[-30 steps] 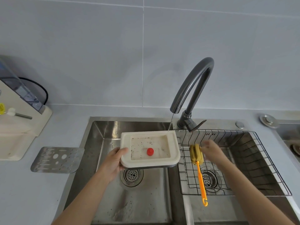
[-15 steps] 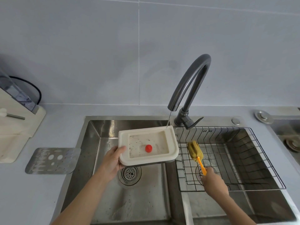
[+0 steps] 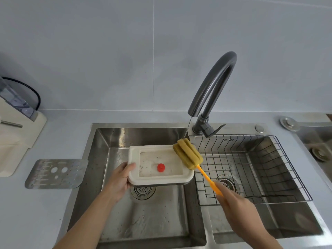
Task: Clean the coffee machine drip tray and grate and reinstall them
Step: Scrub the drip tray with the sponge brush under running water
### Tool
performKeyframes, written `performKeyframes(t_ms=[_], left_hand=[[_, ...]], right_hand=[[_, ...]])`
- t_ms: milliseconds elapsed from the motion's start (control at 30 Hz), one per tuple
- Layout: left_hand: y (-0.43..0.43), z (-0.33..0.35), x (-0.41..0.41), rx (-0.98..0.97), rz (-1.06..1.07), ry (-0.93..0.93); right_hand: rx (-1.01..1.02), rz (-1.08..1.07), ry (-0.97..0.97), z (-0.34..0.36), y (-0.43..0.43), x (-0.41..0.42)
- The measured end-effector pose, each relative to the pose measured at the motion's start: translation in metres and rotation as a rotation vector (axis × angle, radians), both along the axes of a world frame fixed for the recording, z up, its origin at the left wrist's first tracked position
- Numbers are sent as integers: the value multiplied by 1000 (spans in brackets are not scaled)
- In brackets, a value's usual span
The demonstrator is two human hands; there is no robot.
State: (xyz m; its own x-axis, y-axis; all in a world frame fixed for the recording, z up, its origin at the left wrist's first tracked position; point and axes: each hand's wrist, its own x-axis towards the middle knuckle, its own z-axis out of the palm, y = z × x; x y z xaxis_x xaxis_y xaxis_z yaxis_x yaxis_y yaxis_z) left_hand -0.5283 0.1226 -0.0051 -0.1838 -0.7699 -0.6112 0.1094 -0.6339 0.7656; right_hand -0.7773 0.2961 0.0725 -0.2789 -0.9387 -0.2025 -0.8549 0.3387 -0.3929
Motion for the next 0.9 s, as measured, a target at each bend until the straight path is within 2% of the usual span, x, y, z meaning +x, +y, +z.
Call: performKeyframes(t_ms=[67,167,333,433,533,733,900], left_hand=[[1,-1,0,-7,-6,-7],[3,-2,3,-5,5,-19],[4,-4,5,6,13,-11],[4,-1,-6,-14,-10,-3],[4,0,-14,-10,-23,20],[2,2,-29,3,-49,101],[-1,12,-56,21,-113,188]], right_hand=[[-41,76,141,-5,-6,1],[-58,3,237,-6,-10,-7],[-76,-111,99,-1,-11,-3],[-71,-55,103,3,-13,12],[-46,45,203,6,-13,13],[-97,-45,203,23,-4,-1],[-120,-4,213,25,-10,10]])
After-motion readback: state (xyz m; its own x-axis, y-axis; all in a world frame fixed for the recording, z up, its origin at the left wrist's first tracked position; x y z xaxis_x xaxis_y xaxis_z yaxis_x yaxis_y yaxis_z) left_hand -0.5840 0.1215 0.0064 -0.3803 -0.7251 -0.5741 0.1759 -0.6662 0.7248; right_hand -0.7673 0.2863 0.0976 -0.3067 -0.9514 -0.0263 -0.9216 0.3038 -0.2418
